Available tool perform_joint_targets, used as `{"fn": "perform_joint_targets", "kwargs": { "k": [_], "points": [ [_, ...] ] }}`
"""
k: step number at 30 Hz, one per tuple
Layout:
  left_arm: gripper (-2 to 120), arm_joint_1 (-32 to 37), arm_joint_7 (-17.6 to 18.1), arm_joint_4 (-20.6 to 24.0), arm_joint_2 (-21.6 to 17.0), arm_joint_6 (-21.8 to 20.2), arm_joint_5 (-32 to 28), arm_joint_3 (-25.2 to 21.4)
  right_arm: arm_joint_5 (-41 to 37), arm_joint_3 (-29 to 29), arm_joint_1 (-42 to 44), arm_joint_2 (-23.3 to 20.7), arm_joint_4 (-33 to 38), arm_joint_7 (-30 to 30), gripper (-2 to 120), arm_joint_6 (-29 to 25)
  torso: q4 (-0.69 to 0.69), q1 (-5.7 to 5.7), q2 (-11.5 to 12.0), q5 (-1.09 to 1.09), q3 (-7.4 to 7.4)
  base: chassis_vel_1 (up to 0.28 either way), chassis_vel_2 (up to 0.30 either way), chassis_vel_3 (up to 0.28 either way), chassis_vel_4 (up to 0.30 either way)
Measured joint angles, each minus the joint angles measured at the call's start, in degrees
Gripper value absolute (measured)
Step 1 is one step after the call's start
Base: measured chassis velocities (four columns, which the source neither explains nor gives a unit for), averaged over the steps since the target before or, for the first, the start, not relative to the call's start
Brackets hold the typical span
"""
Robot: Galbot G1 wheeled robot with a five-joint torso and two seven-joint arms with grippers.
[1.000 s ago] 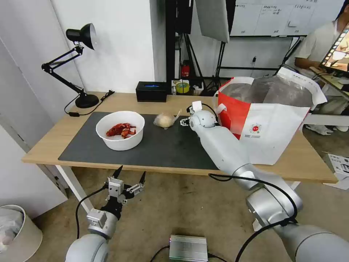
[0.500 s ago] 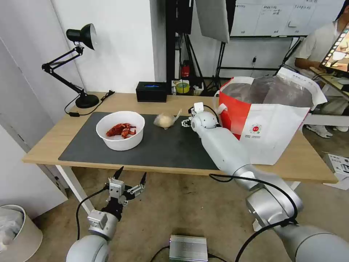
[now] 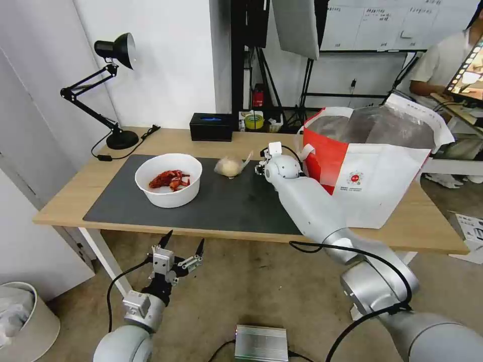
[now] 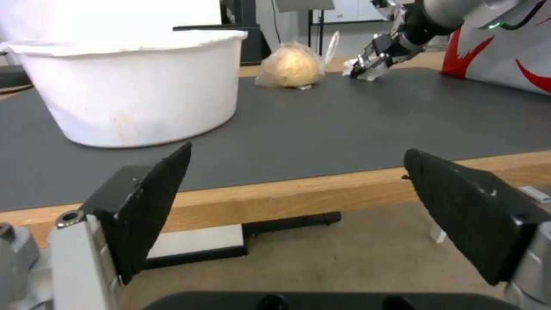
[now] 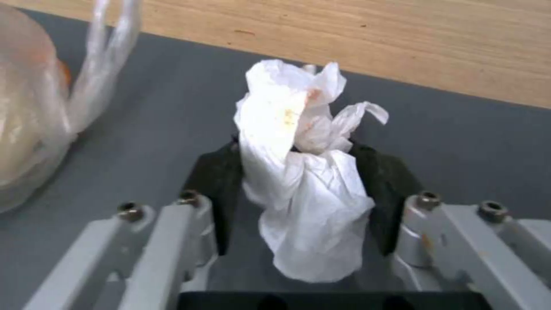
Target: Pick up the trash from the table and place it into the takeout bag.
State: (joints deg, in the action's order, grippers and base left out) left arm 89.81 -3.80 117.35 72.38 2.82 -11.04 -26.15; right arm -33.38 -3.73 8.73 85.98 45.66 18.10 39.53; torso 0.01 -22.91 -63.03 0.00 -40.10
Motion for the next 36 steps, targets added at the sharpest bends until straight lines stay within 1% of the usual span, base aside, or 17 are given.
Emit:
{"fn": "perform_joint_targets", "kwargs": {
  "k": [1, 2, 3, 4, 6, 7, 10, 11, 13, 19, 23, 26, 27, 30, 34, 36],
  "points": [
    [100, 0.0, 0.0, 0.0, 0.0, 0.0, 0.0, 0.0, 0.0, 0.0, 0.0, 0.0, 0.0, 0.0, 46, 0.0, 0.0, 0.0, 0.0, 0.0, 0.0, 0.0, 0.0, 0.0, 0.0],
    [100, 0.0, 0.0, 0.0, 0.0, 0.0, 0.0, 0.1, 0.0, 0.0, 0.0, 0.0, 0.0, 0.0, 41, 0.0, 0.0, 0.0, 0.0, 0.0, 0.0, 0.0, 0.0, 0.0, 0.0],
    [100, -0.1, 0.0, 0.0, 0.0, 0.0, 0.0, 0.1, 0.0, 0.1, 0.0, 0.0, 0.0, 0.0, 38, 0.0, 0.0, 0.0, 0.0, 0.0, 0.0, 0.0, 0.0, 0.0, 0.0],
    [100, -0.1, 0.0, 0.0, 0.0, 0.0, 0.0, 0.1, 0.0, 0.1, 0.0, 0.0, 0.0, 0.0, 38, 0.0, 0.0, 0.0, 0.0, 0.0, 0.0, 0.0, 0.0, 0.0, 0.0],
    [100, -0.2, 0.0, -0.1, 0.0, 0.0, 0.0, 0.3, 0.0, 0.1, 0.1, 0.1, 0.0, 0.1, 26, 0.0, 0.0, 0.0, 0.0, 0.0, 0.0, 0.0, 0.0, 0.0, 0.0],
    [100, -0.2, 0.0, -0.1, 0.0, 0.0, 0.0, 0.3, 0.0, 0.1, 0.1, 0.1, 0.0, 0.1, 26, 0.0, 0.0, 0.0, 0.0, 0.0, 0.0, 0.0, 0.0, 0.0, 0.0],
    [100, -0.3, 0.0, -0.2, 0.0, 0.0, 0.1, 0.3, 0.1, 0.2, 0.5, 0.0, 0.5, 0.3, 11, 0.0, -0.02, -0.01, 0.0, -0.01, -0.01, 0.0, 0.0, 0.0, 0.0],
    [100, -0.3, 0.0, -0.2, 0.0, 0.0, 0.1, 0.3, 0.1, 0.2, 0.5, 0.0, 0.5, 0.3, 11, 0.0, -0.02, -0.01, 0.0, -0.01, -0.01, 0.0, 0.0, 0.0, 0.0],
    [100, -0.3, 0.0, -0.2, 0.0, 0.0, 0.1, 0.3, 0.1, 0.4, 1.1, -0.1, 1.3, 0.5, 0, 0.0, -0.02, -0.01, 0.0, -0.01, -0.01, 0.0, 0.0, 0.0, 0.0],
    [100, -0.3, 0.0, -0.2, 0.0, 0.0, 0.1, 0.0, 0.0, 0.5, 1.5, -0.6, 3.0, 1.4, 0, 0.1, -0.05, -0.02, 0.0, 0.0, -0.02, 0.0, 0.0, 0.0, 0.0],
    [100, -0.1, 0.1, -0.2, 0.0, 0.0, 0.1, 0.0, -0.1, 0.3, 1.9, -1.5, 5.3, 2.2, 0, 0.3, -0.06, -0.02, 0.0, 0.0, -0.03, 0.0, 0.0, 0.0, 0.0],
    [100, 0.1, 0.1, 0.1, 0.0, 0.0, 0.2, 0.0, -0.9, 0.1, 2.3, -2.9, 8.4, 3.5, 0, 0.4, -0.01, -0.02, 0.0, 0.0, -0.02, 0.0, 0.0, 0.0, 0.0],
    [100, 0.1, 0.1, 0.1, 0.0, 0.0, 0.2, 0.0, -0.9, 0.1, 2.3, -2.9, 8.4, 3.5, 0, 0.4, -0.01, -0.02, 0.0, 0.0, -0.02, 0.0, 0.0, 0.0, 0.0],
    [100, 0.3, 0.2, 0.5, 0.0, 0.0, 0.3, -0.2, -2.3, 0.0, 2.6, -4.8, 12.4, 4.8, 0, 1.0, -0.02, -0.02, 0.0, 0.0, -0.01, 0.0, 0.0, 0.0, 0.0],
    [100, 0.4, 0.2, 0.6, 0.0, 0.0, 0.4, -0.3, -3.0, 0.0, 2.8, -5.8, 14.5, 5.5, 0, 1.1, -0.02, -0.02, 0.0, 0.0, -0.01, 0.0, 0.0, 0.0, 0.0],
    [100, 0.5, 0.2, 0.6, 0.2, 0.0, 0.5, -0.3, -3.8, 0.1, 3.1, -6.9, 17.0, 6.1, 0, 1.2, -0.01, -0.02, 0.0, 0.0, -0.01, 0.0, 0.0, 0.0, 0.0]
  ]
}}
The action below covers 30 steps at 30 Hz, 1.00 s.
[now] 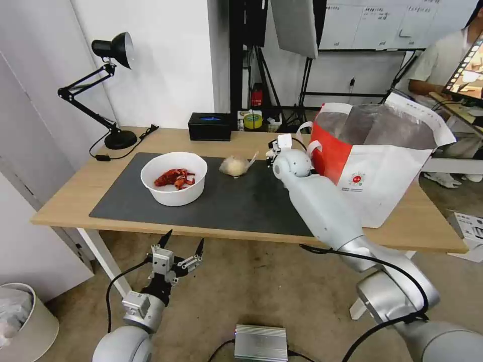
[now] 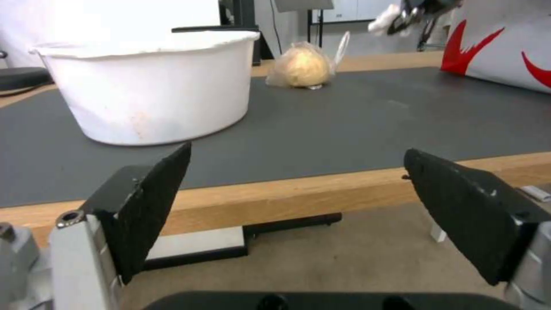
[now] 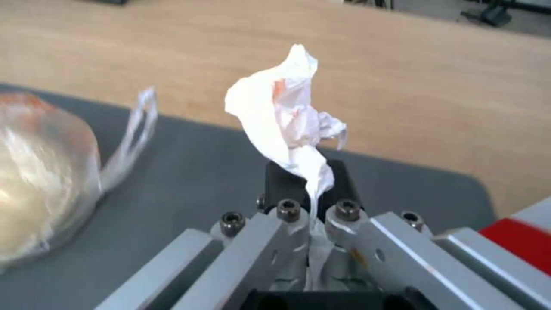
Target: Pick up the trash from the table and place it into the takeout bag.
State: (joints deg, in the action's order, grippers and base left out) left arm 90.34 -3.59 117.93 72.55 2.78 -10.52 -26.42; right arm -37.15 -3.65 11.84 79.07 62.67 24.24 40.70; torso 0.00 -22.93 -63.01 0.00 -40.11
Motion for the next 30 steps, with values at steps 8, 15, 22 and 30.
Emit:
{"fn": "perform_joint_targets", "kwargs": {
  "k": [8, 15, 22, 30],
  "points": [
    [100, 0.3, 0.2, 0.1, 0.2, 0.0, 0.3, 0.2, -4.5, -0.2, 1.3, -2.2, 9.1, 3.2, 0, 0.3, 0.0, 0.0, 0.0, 0.0, 0.01, 0.0, 0.0, 0.0, 0.0],
    [100, 1.3, 0.9, 1.0, 0.4, 0.0, 0.5, -0.9, -7.9, -1.2, 1.8, -3.0, 17.7, 5.1, 0, 0.6, 0.01, 0.01, 0.0, 0.0, 0.01, 0.0, 0.0, 0.0, 0.0],
    [100, 2.4, 0.9, 1.4, 1.1, 0.4, 0.9, -1.9, -10.6, -2.2, 1.9, -4.3, 25.9, 6.6, 0, 0.6, 0.01, 0.01, 0.0, -0.01, 0.01, 0.0, 0.0, 0.0, 0.0],
    [100, 3.5, 0.9, 2.2, 2.0, 0.9, 1.1, -2.9, -9.4, -2.1, 1.8, -6.8, 32.8, 6.7, 0, 0.6, 0.01, 0.01, 0.0, 0.0, 0.01, 0.0, 0.0, 0.0, 0.0]
  ]
}}
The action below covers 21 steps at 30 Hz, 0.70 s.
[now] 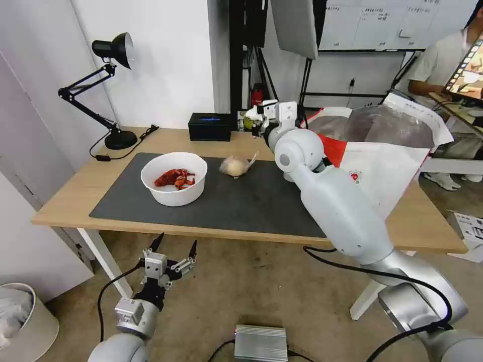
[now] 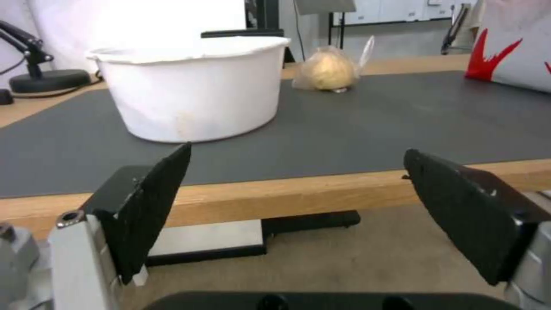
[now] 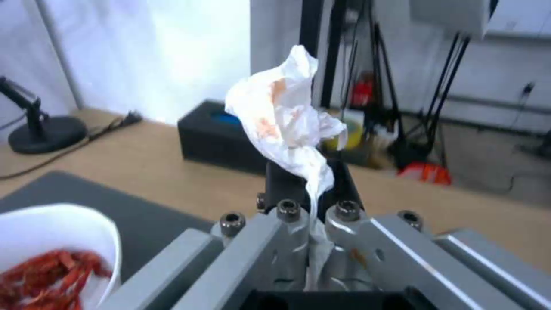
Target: Pick up the trash from the table and place it into the takeout bag.
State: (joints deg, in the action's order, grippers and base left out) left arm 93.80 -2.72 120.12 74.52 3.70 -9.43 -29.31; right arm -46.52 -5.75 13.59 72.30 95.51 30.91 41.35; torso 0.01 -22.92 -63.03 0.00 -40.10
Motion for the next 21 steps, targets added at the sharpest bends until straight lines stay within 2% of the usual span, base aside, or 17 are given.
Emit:
{"fn": "perform_joint_targets", "kwargs": {
  "k": [3, 6, 13, 17, 21],
  "points": [
    [100, 0.2, 0.0, 0.1, 0.1, 0.1, 0.1, -0.1, 1.0, 0.7, 0.0, -1.0, 1.6, -0.1, 0, 0.0, -0.01, 0.0, 0.0, 0.0, 0.0, 0.0, 0.0, 0.0, 0.0],
    [100, 0.8, 0.0, 0.7, 0.7, 0.2, 0.4, -0.4, 3.9, 4.0, 0.3, -3.5, 5.5, -0.3, 0, 0.0, -0.02, 0.0, 0.0, 0.0, 0.0, 0.0, 0.0, 0.0, 0.0],
    [100, 2.6, 0.0, 2.4, 1.6, 0.5, 1.1, -2.0, 3.6, 8.1, 0.6, -6.2, 7.7, -0.1, 0, 0.0, 0.02, 0.0, 0.0, 0.01, 0.0, 0.0, 0.0, 0.0, 0.0],
    [100, 2.2, -0.1, 2.6, 1.1, 0.6, 1.1, -1.8, -0.7, 11.3, 4.2, -12.5, 9.5, 1.9, 0, 0.0, -0.03, 0.0, 0.0, 0.03, -0.01, 0.0, 0.0, 0.0, 0.0],
    [100, 1.8, -0.1, 2.5, 0.9, 0.5, 1.1, -1.3, -4.0, 12.9, 6.7, -15.9, 9.9, 3.9, 0, 0.0, -0.03, 0.0, 0.0, 0.02, -0.01, 0.0, 0.0, 0.0, 0.0]
  ]
}}
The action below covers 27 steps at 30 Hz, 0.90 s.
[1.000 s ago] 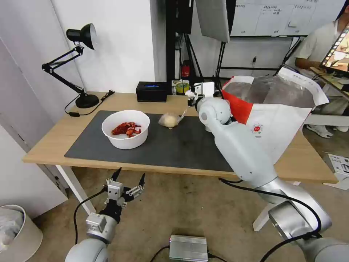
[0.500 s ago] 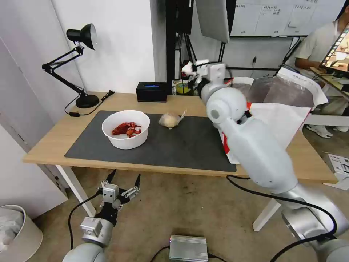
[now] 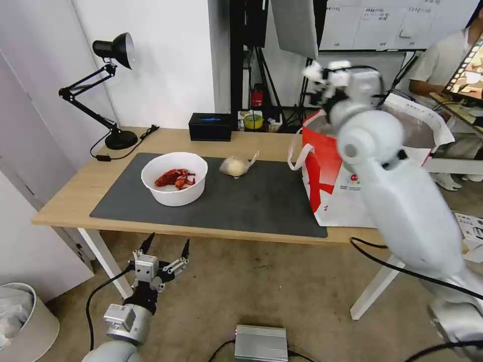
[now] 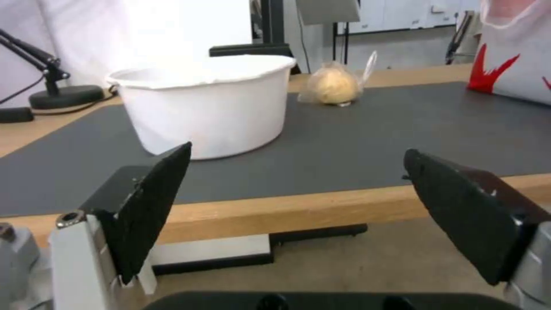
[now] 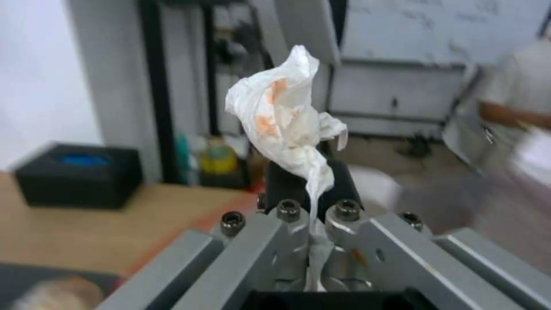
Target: Pick up the trash from the table and place it into the takeout bag.
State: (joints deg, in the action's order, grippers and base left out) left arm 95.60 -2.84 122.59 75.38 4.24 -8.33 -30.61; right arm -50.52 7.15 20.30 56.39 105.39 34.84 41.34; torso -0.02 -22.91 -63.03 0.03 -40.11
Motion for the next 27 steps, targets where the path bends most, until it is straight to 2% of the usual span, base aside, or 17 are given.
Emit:
{"fn": "perform_joint_targets", "kwargs": {
  "k": [1, 5, 6, 8, 18, 26, 27],
  "points": [
    [100, 0.0, 0.0, 0.0, 0.0, 0.0, 0.0, 0.0, 0.0, 0.0, 0.0, 0.0, 0.0, 0.0, 0, 0.0, 0.0, 0.0, 0.0, 0.0, 0.0, 0.0, 0.0, 0.0, 0.0],
    [100, -0.9, 0.0, -0.3, -0.8, -0.1, -0.3, 0.6, -8.4, 2.7, 3.7, -5.6, 0.6, 3.9, 0, 0.0, 0.0, 0.0, 0.0, 0.0, 0.0, 0.0, 0.0, 0.0, 0.0],
    [100, -0.9, 0.0, -0.3, -0.8, -0.1, -0.3, 0.6, -8.4, 2.7, 3.7, -5.6, 0.6, 3.9, 0, 0.0, 0.0, 0.0, 0.0, 0.0, 0.0, 0.0, 0.0, 0.0, 0.0],
    [100, -1.1, 0.0, -0.5, -1.1, -0.2, -0.4, 0.8, -13.7, 3.5, 4.1, -7.2, 0.9, 6.9, 0, 0.0, 0.01, 0.0, 0.0, -0.02, 0.0, 0.0, 0.0, 0.0, 0.0],
    [100, -1.9, 0.0, -0.9, -1.2, -0.3, -0.5, 2.0, -26.5, 4.6, 4.6, -9.8, 2.2, 13.9, 0, 0.0, 0.02, 0.0, 0.0, -0.02, 0.0, 0.0, 0.0, 0.0, 0.0],
    [100, -1.1, 0.0, -0.2, -1.1, -0.3, -0.3, 2.0, -29.1, 4.6, 4.7, -10.8, 3.1, 15.5, 0, 0.0, 0.02, 0.0, 0.0, -0.03, 0.0, 0.0, 0.0, 0.0, 0.0],
    [100, -1.0, 0.0, -0.1, -1.0, -0.3, -0.2, 2.0, -29.5, 4.6, 4.8, -10.9, 3.4, 15.6, 4, 0.0, 0.03, 0.0, 0.0, -0.02, 0.0, 0.0, 0.0, 0.0, 0.0]
  ]
}}
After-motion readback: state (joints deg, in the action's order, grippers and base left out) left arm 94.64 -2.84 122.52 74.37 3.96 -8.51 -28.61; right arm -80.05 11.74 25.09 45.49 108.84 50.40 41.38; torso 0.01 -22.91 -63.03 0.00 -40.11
